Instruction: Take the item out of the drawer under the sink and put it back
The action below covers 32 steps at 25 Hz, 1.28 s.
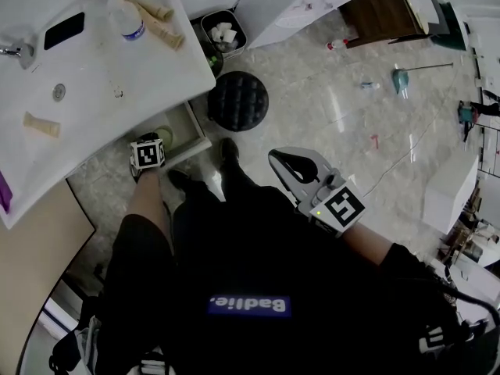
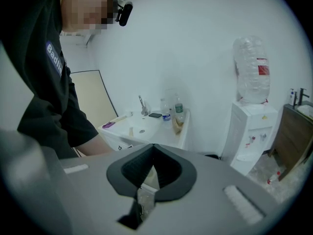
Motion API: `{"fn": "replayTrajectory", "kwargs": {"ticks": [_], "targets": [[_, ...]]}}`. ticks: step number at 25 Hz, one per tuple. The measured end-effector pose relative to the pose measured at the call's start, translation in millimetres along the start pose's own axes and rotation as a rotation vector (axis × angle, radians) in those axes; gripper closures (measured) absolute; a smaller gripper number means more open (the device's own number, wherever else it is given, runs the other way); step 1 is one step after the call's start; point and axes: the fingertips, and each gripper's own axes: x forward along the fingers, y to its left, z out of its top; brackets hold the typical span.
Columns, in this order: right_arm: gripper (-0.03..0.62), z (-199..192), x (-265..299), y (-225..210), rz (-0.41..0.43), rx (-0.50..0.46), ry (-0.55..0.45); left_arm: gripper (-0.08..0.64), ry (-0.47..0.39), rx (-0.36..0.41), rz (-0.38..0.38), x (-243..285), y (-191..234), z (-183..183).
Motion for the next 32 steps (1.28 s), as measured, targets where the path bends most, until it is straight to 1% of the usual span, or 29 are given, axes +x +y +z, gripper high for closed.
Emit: {"fn": "replayTrajectory", "kwargs": {"ticks": [6,9,15,20,24,32], "targets": [[0.598,-8,-2,-12,-0.016,0.024,0.019,0.537,0.065,-0.010,0.017,17,6,-7],[0.598,-11,-2,-16,-0.020,0.030,0.026,0.537,0.073,-0.017,0.018,22,6,-6],[0.598,-11,-1,-22,-0.010,0.025,0.035,0.537,0.093,-0.004,0.008,30,-1,-2],[0.598,-10,-1,-26,-0.009,0.022,0.035,0.537,0.097,-0.007,0.013,31,1,-2],[0.597,-6,1,-23,0.009,0.016,0.033,0.537,0.085,0.002,0.006,23,1,1],[0.597,15,8,-10,0.051,-0.018,-0.022,0.537,0.034,0.017,0.005,-13,-1,7]]}}
